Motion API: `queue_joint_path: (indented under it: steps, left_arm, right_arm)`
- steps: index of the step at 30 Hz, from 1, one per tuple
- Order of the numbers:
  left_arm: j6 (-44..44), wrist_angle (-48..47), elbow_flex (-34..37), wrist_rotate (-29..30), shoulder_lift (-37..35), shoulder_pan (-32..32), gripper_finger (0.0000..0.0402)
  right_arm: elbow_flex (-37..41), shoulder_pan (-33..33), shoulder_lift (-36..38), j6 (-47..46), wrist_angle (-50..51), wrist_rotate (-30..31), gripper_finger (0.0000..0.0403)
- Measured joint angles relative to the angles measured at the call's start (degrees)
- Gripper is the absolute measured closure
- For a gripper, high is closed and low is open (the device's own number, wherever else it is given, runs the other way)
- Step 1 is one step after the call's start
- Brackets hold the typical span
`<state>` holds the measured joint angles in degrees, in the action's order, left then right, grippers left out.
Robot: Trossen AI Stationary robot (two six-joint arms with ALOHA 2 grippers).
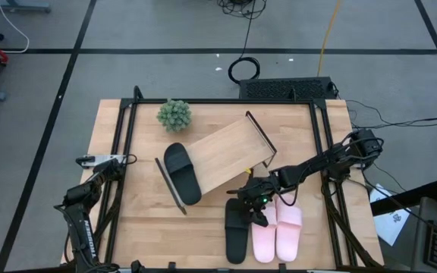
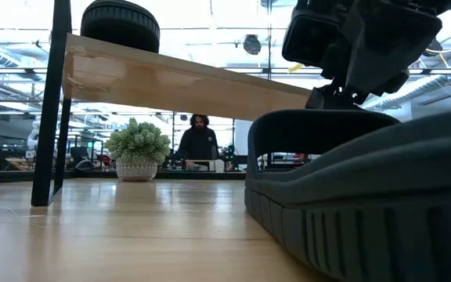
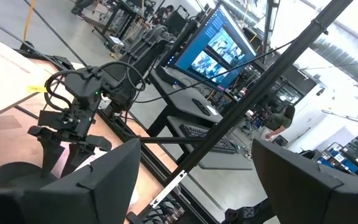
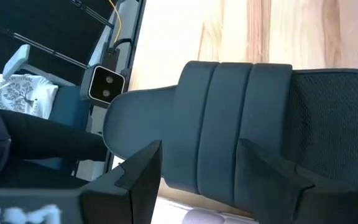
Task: Pick and place slides into the shelf
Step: Put the black slide on the shelf
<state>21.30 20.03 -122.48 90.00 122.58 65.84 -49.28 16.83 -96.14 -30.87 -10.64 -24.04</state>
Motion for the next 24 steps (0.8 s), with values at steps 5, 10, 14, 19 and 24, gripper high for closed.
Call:
queue_joint_path:
  steps: [5, 10, 14, 19, 24]
  left_arm:
    - [0.2, 0.0, 0.0, 0.0, -0.04, 0.0, 0.0092]
    - [0.24, 0.0, 0.0, 0.0, -0.04, 0.0, 0.0092]
    - [0.23, 0.0, 0.0, 0.0, -0.04, 0.0, 0.0092]
    - [0.13, 0.0, 0.0, 0.0, -0.04, 0.0, 0.0092]
    - [0.17, 0.0, 0.0, 0.0, -0.04, 0.0, 0.0092]
  right_arm:
    - [0.0, -0.79, -0.02, -0.82, -0.33, -0.11, 0.0204]
    - [0.0, -1.06, -0.02, -1.01, -0.63, -0.2, 0.0204]
    - [0.0, -1.08, -0.02, 0.18, 0.29, -0.14, 0.0204]
    - [0.0, -1.94, 0.0, 0.48, 1.64, -0.26, 0.0204]
    - [0.0, -3.23, 0.0, 0.54, 1.86, -0.1, 0.0204]
